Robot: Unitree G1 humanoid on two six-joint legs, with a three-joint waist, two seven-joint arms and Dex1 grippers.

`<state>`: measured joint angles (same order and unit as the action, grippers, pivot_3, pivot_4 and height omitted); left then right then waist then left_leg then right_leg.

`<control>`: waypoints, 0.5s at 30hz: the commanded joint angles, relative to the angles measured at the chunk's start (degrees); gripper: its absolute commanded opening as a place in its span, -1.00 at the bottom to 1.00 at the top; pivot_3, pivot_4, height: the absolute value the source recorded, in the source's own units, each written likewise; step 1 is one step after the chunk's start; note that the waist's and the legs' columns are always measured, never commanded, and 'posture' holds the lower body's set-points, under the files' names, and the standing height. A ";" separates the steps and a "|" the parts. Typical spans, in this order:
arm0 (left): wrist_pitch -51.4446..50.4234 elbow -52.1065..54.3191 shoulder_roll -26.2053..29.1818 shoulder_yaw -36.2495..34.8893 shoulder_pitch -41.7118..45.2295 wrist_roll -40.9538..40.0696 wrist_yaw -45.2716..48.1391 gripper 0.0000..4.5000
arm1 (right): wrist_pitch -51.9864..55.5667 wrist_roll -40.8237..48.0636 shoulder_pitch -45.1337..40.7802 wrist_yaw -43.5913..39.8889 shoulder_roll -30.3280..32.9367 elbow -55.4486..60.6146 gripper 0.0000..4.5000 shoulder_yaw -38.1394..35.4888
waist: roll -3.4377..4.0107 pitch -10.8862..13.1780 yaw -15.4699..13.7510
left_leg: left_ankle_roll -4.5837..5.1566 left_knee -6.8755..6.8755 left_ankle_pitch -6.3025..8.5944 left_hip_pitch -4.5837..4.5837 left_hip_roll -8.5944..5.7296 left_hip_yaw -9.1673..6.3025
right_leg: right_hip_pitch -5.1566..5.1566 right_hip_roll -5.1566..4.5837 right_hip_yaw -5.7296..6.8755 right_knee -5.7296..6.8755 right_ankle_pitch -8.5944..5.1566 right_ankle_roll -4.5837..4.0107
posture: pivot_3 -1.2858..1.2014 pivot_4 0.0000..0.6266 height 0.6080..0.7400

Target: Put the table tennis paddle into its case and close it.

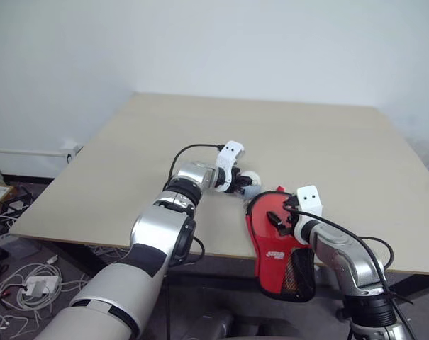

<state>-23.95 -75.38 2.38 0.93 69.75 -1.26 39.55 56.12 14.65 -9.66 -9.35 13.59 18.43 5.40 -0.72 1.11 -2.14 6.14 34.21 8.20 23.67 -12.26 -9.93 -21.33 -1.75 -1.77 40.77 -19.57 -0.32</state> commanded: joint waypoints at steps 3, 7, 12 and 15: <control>5.77 -0.05 -2.38 -2.64 5.65 -0.06 -5.65 -0.67 | 5.39 -0.32 2.17 -0.89 0.10 -3.74 1.00 2.71 | -0.03 -0.02 0.09 | 0.01 -0.01 0.01 -0.01 0.01 0.01 | 0.00 0.00 0.00 0.00 0.00 0.00 | 0.03 -1.00 1.00; 7.35 -0.81 -4.69 -5.16 7.50 -0.70 -10.02 -0.67 | 5.81 -0.50 2.38 -0.95 0.27 -3.30 1.00 2.66 | -0.10 -0.07 0.15 | 0.01 -0.01 0.01 -0.01 0.02 0.00 | 0.00 0.00 0.00 0.00 0.00 0.00 | 0.03 -1.00 1.00; 10.82 -1.54 -8.19 -6.14 8.35 0.43 -15.64 -0.67 | 6.45 -0.59 2.74 -1.12 0.81 -2.29 1.00 2.22 | -0.13 -0.09 0.14 | 0.01 0.00 0.01 -0.01 0.02 0.00 | 0.02 0.00 0.02 0.00 0.00 0.01 | 0.03 -1.00 1.00; 12.82 -1.78 -11.10 -5.90 8.53 1.09 -16.37 -0.67 | 6.45 -0.95 3.18 -1.17 1.29 -1.86 1.00 2.36 | -0.13 -0.09 0.02 | 0.01 0.02 0.01 0.00 0.01 -0.02 | 0.03 0.00 0.03 0.00 0.00 0.01 | 0.03 -1.00 1.00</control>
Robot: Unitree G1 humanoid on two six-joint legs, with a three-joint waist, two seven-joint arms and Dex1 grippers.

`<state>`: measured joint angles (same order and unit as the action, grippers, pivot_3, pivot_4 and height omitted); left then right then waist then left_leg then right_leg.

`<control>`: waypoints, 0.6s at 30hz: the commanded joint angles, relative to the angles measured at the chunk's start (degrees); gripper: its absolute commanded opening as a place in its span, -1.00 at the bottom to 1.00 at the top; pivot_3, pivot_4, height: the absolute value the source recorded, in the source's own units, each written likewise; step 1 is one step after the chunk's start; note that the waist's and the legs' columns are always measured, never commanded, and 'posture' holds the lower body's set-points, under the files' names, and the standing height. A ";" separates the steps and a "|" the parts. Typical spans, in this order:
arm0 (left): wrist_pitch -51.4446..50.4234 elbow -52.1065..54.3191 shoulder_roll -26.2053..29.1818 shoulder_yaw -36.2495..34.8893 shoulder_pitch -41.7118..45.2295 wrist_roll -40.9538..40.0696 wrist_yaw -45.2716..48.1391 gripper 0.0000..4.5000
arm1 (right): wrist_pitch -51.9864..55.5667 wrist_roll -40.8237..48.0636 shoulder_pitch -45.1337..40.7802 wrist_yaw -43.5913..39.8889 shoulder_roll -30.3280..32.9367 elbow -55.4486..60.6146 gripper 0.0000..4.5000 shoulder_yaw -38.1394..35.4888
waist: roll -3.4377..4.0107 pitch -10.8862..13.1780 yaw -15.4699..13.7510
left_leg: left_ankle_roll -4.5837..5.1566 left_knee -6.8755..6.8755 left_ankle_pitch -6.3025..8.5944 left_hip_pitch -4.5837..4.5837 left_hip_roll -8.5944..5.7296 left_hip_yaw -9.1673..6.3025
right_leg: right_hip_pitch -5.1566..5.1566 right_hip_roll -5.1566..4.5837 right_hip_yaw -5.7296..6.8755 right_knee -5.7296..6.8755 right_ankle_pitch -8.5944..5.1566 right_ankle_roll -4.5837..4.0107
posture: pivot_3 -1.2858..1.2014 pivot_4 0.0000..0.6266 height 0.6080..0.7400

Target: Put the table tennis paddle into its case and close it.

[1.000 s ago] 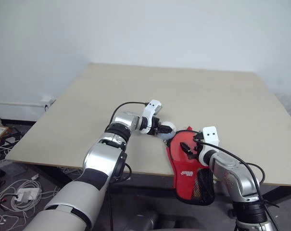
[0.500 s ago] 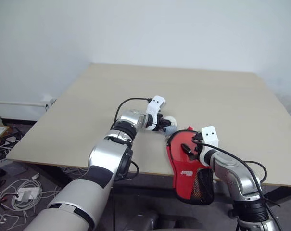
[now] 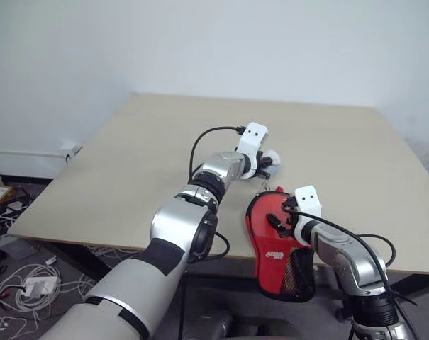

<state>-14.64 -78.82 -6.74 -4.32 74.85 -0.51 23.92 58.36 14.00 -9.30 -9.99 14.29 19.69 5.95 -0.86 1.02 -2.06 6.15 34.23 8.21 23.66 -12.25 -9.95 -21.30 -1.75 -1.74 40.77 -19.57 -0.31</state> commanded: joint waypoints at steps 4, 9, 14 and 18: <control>5.68 1.48 -5.99 0.73 2.69 2.06 0.29 -0.67 | 3.91 -0.56 2.81 -0.36 0.30 -2.86 1.00 1.92 | 0.00 0.00 0.14 | 0.01 0.02 0.01 0.00 0.00 0.02 | 0.01 0.00 0.00 0.01 0.00 0.01 | 0.03 -1.00 1.00; 9.51 1.83 -9.47 0.79 1.64 2.21 1.62 -0.67 | 2.72 -0.97 3.17 -0.12 -0.23 -1.50 1.00 1.85 | 0.01 -0.01 0.09 | 0.01 0.03 0.00 0.00 0.00 0.01 | 0.02 0.00 0.02 0.01 0.00 0.01 | 0.03 -1.00 1.00; 9.26 2.16 -9.53 -0.02 0.86 0.52 9.68 -0.67 | 2.03 -1.50 3.76 0.32 -0.57 -1.00 1.00 1.34 | 0.01 -0.01 0.08 | 0.01 0.03 0.00 0.01 -0.01 0.01 | 0.01 0.00 0.02 0.01 0.00 0.01 | 0.03 -1.00 1.00; 9.75 2.58 -8.06 1.72 -0.36 1.65 15.51 -0.22 | 1.50 -1.61 3.97 0.24 -0.60 -0.78 1.00 1.07 | 0.01 -0.01 0.10 | 0.00 0.03 0.00 0.00 -0.01 0.01 | 0.01 0.00 0.02 0.01 0.00 0.01 | 0.03 -1.00 1.00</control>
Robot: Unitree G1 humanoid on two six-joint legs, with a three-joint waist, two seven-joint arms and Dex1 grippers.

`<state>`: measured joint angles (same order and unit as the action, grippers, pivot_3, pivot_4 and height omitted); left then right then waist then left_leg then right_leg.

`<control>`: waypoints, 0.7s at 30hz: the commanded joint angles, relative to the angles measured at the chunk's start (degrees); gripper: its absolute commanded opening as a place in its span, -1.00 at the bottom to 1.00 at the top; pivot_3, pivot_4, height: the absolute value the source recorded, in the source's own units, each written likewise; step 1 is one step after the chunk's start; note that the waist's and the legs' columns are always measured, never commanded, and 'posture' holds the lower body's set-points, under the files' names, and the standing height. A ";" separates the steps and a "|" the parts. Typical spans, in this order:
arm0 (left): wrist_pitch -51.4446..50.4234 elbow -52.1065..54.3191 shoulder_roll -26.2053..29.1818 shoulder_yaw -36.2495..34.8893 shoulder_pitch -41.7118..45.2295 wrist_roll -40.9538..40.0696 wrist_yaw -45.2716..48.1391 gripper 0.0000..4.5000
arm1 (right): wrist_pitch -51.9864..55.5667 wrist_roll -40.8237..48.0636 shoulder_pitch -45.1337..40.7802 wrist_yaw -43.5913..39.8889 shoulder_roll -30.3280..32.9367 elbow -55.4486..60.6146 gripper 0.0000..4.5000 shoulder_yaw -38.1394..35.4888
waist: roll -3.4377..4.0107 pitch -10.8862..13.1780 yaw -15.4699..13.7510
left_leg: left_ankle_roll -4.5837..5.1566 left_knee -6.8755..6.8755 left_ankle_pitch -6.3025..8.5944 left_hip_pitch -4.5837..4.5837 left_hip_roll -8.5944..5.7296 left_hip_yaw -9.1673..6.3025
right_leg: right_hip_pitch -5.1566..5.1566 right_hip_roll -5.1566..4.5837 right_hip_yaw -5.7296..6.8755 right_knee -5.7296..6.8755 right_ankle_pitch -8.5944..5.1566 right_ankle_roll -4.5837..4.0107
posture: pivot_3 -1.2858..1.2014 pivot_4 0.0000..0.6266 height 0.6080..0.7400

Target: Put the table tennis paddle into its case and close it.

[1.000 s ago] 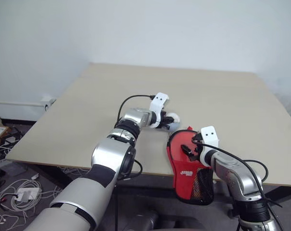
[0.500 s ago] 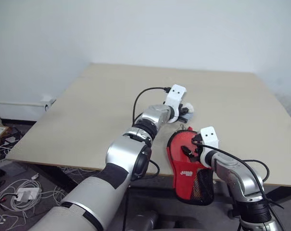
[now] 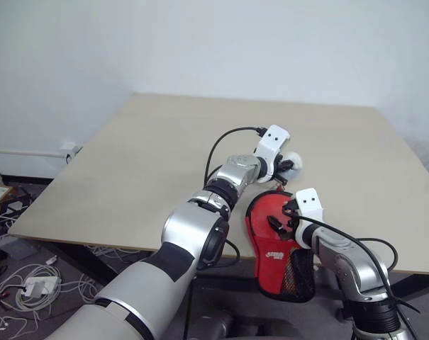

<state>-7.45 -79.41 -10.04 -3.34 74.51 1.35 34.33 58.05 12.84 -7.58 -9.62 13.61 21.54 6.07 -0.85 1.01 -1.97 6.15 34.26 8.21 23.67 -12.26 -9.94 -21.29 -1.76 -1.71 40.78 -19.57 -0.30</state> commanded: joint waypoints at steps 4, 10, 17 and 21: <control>3.52 3.73 -2.66 3.20 -1.36 1.24 11.56 0.43 | 0.76 -0.33 2.19 -0.96 0.66 -2.22 1.00 1.02 | 0.01 -0.01 0.09 | 0.00 -0.01 0.00 -0.01 0.00 0.00 | 0.00 0.00 0.00 0.00 0.00 0.00 | 0.03 -1.00 1.00; 1.84 5.02 1.59 2.57 -2.75 -0.62 20.32 0.71 | -3.37 2.46 3.86 -8.62 5.68 4.70 1.00 1.87 | 0.04 -0.02 0.19 | 0.01 -0.02 0.01 -0.01 0.00 -0.01 | -0.02 0.00 -0.01 -0.01 0.00 0.00 | 0.03 -1.00 1.00; -1.43 6.48 5.82 -2.95 -0.77 -6.02 24.13 0.71 | -5.40 5.73 5.72 -14.68 9.92 10.27 1.00 -0.01 | 0.05 0.00 0.96 | 0.07 -0.04 0.05 0.02 0.03 -0.09 | -0.05 0.01 0.05 -0.01 -0.01 0.01 | 0.03 -1.00 1.00; -2.87 6.64 8.70 -4.74 0.51 -7.59 23.90 0.71 | -5.78 7.28 6.08 -15.59 11.12 11.50 1.00 -3.07 | 0.04 0.01 1.23 | 0.07 -0.04 0.04 0.06 0.03 -0.12 | -0.09 0.02 0.08 -0.01 -0.01 0.01 | 0.03 -1.00 1.00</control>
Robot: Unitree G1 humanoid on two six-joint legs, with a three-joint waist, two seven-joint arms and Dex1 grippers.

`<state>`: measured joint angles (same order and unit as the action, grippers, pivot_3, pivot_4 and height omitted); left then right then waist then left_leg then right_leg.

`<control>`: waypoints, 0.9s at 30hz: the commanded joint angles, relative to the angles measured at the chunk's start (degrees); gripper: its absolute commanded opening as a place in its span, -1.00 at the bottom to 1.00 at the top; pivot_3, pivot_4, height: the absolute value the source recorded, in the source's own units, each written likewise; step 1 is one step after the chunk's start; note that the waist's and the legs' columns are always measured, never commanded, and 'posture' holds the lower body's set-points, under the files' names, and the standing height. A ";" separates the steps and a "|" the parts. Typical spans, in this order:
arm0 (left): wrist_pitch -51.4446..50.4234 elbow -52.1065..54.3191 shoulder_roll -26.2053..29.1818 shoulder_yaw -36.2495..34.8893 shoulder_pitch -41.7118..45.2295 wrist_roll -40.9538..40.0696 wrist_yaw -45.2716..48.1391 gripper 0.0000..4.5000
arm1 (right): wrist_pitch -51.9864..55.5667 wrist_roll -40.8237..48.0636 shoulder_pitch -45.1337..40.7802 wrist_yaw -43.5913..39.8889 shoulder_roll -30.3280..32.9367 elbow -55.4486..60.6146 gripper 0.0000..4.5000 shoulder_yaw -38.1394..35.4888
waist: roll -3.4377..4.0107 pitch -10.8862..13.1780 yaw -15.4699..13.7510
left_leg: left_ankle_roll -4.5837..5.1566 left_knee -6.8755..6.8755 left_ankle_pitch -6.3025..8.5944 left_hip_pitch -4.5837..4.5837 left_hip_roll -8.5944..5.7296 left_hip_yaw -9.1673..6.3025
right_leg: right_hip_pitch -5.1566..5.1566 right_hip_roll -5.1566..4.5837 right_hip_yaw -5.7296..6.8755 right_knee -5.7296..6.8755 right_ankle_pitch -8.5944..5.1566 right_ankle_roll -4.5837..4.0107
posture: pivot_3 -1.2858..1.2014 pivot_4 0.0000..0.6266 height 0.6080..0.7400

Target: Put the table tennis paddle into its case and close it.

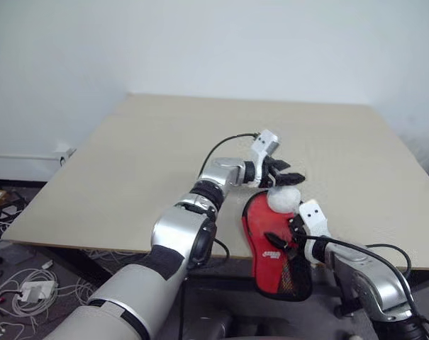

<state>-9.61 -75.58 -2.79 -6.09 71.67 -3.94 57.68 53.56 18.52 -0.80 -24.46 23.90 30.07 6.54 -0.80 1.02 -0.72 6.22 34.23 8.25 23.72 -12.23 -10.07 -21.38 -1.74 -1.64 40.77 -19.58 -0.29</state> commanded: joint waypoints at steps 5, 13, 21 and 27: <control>-2.33 4.36 6.90 -0.50 2.68 -2.22 9.56 0.71 | -1.59 3.91 -1.39 -0.72 1.35 3.95 1.00 -10.09 | 0.00 0.00 -0.03 | 0.00 0.02 0.00 0.02 -0.01 0.01 | 0.01 0.00 0.00 -0.01 0.00 0.00 | 0.03 -1.00 1.00; -7.24 16.33 15.80 8.10 -5.75 -1.75 32.27 0.71 | -1.42 4.88 -5.07 1.02 1.10 1.30 1.00 -15.77 | 0.04 0.00 0.02 | -0.03 -0.03 -0.02 0.01 -0.01 0.02 | -0.02 0.00 -0.03 -0.01 0.01 -0.03 | 0.03 -1.00 1.00; -16.37 39.67 14.22 18.20 -21.21 -3.76 31.41 0.71 | -0.31 3.89 -10.52 1.59 0.63 -4.74 1.00 -11.02 | 0.08 0.01 -0.16 | -0.24 0.01 -0.17 0.02 -0.04 0.04 | 0.01 0.00 -0.07 -0.02 0.02 -0.04 | 0.03 -1.00 1.00; -18.17 40.43 8.13 19.45 -23.98 -2.68 19.94 0.71 | 0.64 3.80 -14.35 2.33 -0.59 -8.31 1.00 -8.97 | 0.08 0.01 -0.08 | -0.03 0.00 -0.03 0.00 -0.02 0.06 | 0.02 0.00 -0.09 -0.02 0.02 -0.04 | 0.03 -1.00 1.00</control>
<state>-27.29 -35.51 5.61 14.24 46.63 -6.61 81.00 54.42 22.37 -13.62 -22.51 23.46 21.68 -2.27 -0.72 1.03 -0.79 6.19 34.22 8.22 23.72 -12.24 -10.01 -21.36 -1.75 -1.71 40.75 -19.56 -0.33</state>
